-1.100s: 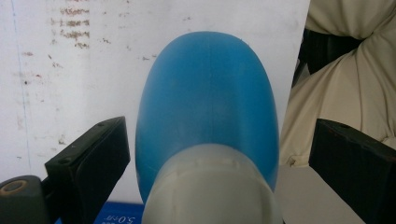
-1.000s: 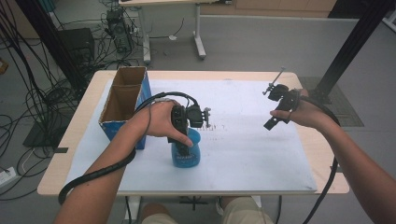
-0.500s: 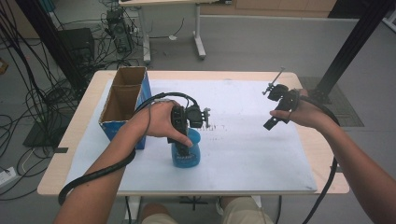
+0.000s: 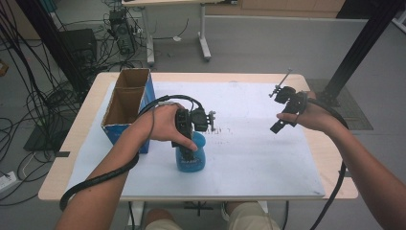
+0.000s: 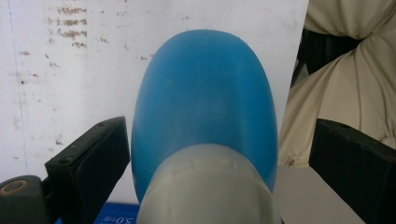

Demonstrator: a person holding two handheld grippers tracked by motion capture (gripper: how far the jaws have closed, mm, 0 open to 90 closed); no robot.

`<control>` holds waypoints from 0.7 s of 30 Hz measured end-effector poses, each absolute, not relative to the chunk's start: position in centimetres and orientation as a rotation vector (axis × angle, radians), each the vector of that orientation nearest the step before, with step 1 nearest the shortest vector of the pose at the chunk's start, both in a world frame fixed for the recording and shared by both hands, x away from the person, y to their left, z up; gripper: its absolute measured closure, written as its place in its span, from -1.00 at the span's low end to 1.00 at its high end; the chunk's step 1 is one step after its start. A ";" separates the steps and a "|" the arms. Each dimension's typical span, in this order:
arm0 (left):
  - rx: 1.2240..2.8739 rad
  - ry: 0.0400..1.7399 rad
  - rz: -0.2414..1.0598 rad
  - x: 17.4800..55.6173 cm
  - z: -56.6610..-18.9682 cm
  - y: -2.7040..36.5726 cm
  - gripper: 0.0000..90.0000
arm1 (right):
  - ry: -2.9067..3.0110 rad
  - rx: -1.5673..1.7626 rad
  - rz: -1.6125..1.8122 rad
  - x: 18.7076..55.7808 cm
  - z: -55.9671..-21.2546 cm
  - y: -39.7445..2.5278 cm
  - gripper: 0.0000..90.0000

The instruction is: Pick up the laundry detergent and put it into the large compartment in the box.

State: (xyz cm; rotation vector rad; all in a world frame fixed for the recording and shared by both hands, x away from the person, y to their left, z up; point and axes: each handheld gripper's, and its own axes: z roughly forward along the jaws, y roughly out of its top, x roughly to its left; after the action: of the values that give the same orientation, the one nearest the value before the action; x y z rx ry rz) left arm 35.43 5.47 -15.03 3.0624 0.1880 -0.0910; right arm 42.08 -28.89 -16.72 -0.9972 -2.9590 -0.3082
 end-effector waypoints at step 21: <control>3.059 0.186 -0.091 35.4 -15.1 5.5 -0.87 | -2.958 -0.998 -0.308 42.1 -16.7 -28.8 -0.86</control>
State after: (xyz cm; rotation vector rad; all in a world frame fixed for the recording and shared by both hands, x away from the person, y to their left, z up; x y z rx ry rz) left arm 35.41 5.53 -15.13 3.0595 0.1856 -0.0913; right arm 42.06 -28.85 -16.66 -0.9976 -2.9583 -0.3083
